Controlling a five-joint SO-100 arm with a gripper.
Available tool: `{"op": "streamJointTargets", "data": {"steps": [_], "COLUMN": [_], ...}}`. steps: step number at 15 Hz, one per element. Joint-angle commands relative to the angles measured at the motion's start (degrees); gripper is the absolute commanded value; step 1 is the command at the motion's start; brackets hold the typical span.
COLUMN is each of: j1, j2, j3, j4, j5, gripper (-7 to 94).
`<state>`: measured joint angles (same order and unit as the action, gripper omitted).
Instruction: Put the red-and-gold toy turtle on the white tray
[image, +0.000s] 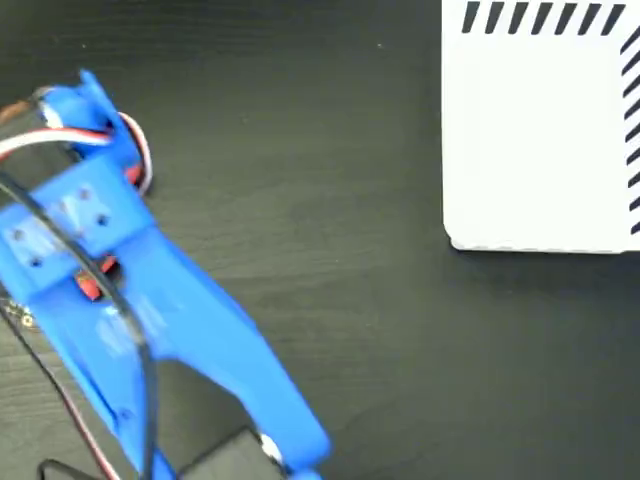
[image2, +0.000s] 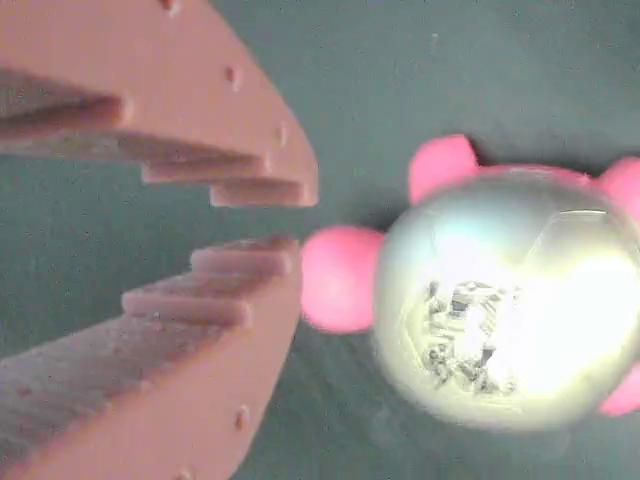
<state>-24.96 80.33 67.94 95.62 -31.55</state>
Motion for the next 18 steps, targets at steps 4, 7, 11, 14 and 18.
{"op": "streamJointTargets", "data": {"steps": [4,7,11,14,18], "j1": [-1.1,-1.1,-1.1,-0.4,-0.1], "j2": [-1.1,-3.0,-6.6,-9.9,-10.1], "j3": [-5.6,-5.3,-5.1,-4.6,1.4], "j4": [6.2,6.2,6.1,5.4,-1.2], "j5": [-2.9,-4.1,-3.3,-1.7,1.1], "gripper": [42,54,54,54,54]}}
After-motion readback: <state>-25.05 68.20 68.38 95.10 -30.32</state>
